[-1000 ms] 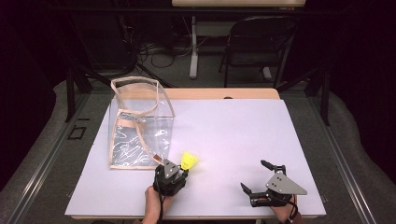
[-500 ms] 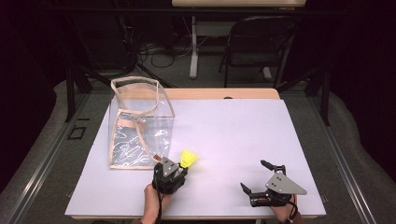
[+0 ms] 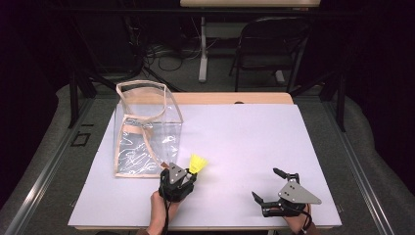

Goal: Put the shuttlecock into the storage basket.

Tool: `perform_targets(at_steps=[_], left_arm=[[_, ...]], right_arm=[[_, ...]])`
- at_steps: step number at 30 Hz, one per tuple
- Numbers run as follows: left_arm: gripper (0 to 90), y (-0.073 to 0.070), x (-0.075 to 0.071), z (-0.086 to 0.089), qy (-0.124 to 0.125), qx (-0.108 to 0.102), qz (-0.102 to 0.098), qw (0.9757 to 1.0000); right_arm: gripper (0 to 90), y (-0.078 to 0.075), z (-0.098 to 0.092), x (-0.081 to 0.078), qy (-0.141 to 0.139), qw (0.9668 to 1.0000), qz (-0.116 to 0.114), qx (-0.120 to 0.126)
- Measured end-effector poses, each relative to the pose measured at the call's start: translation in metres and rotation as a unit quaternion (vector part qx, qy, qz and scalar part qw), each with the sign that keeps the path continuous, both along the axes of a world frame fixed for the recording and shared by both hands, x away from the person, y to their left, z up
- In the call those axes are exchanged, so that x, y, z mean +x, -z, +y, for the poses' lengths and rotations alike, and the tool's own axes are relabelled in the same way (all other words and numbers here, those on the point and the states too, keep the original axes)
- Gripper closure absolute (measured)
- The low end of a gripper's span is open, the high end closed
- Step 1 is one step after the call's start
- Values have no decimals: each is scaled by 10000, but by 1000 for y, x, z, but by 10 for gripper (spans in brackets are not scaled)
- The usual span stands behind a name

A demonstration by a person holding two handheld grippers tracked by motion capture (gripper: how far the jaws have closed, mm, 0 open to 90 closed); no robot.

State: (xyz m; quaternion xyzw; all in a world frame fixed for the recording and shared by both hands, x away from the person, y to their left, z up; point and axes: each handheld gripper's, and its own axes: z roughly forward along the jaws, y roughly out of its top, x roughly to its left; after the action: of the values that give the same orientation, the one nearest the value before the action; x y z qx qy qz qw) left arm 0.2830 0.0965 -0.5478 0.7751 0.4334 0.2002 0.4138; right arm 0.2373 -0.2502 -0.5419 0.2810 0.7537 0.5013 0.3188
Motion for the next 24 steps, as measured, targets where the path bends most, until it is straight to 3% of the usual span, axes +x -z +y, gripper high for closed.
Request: perform_targets(at_steps=[24], left_arm=[[647, -26, 1, 0, 107, -140, -225, 9996]], right_arm=[[0, 0, 0, 1, 8, 10000, 17, -6]])
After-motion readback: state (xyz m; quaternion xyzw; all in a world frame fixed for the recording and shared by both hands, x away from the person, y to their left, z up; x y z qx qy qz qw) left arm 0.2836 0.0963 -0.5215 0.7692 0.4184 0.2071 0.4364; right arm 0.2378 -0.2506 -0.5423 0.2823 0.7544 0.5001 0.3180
